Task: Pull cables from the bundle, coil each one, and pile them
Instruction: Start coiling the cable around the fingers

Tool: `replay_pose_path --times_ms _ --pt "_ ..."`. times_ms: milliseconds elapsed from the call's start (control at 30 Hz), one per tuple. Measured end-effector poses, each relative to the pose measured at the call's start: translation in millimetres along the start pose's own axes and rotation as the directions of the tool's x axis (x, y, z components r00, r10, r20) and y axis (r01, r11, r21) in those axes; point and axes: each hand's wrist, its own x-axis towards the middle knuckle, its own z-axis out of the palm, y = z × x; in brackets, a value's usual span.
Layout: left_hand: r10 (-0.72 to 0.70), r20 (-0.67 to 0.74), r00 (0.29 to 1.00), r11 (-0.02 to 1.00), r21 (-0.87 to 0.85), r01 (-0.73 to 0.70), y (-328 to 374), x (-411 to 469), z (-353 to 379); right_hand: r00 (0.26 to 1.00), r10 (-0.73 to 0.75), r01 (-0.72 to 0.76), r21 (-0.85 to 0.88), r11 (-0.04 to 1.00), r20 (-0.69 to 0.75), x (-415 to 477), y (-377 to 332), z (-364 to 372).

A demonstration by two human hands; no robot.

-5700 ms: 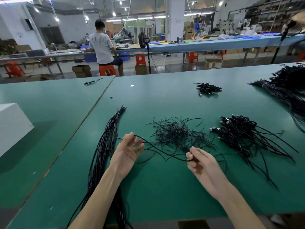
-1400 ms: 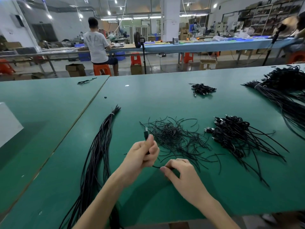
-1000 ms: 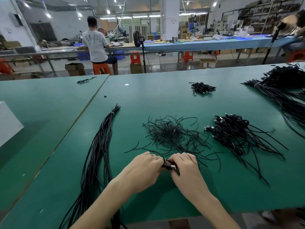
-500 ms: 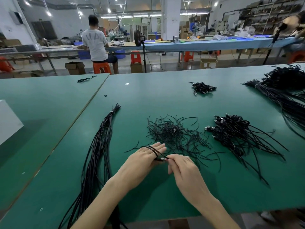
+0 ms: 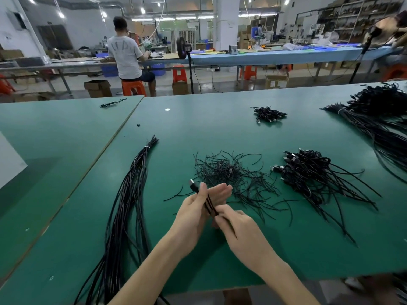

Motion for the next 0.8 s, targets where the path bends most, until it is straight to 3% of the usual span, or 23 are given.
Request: replay_pose_path --times_ms 167,300,400,467,500,633,733,800 --pt "-0.057 -0.092 0.994 0.878 -0.479 0.006 23 8 -2 0.999 -0.04 0.04 -0.053 0.998 0.006 3 -1 1" --pt "-0.072 -0.018 0.997 0.881 -0.471 0.055 35 3 -8 0.998 -0.036 0.032 -0.074 0.997 -0.05 4 2 2" --pt "-0.072 0.124 0.99 0.954 -0.28 0.104 41 -2 -16 0.993 -0.055 0.038 -0.159 0.987 -0.1 3 2 2" --pt "-0.043 0.135 0.99 0.994 0.105 0.029 44 -5 -19 0.989 -0.095 0.065 -0.244 0.968 -0.113 3 0 4" --pt "-0.03 0.131 0.991 0.952 0.307 -0.012 46 -6 -17 0.986 -0.12 0.082 -0.286 0.955 -0.117 3 0 5" --pt "-0.027 0.209 0.978 0.659 0.739 -0.139 45 -11 -6 0.983 -0.143 0.084 -0.406 0.91 -0.118 3 -1 9" --pt "-0.009 0.214 0.977 0.229 0.951 -0.206 47 -14 -7 0.98 -0.106 0.013 -0.474 0.88 -0.171 3 -1 7" --pt "-0.015 0.243 0.97 -0.061 0.968 -0.244 47 -15 -9 0.98 -0.098 -0.009 -0.534 0.846 -0.172 4 0 8"
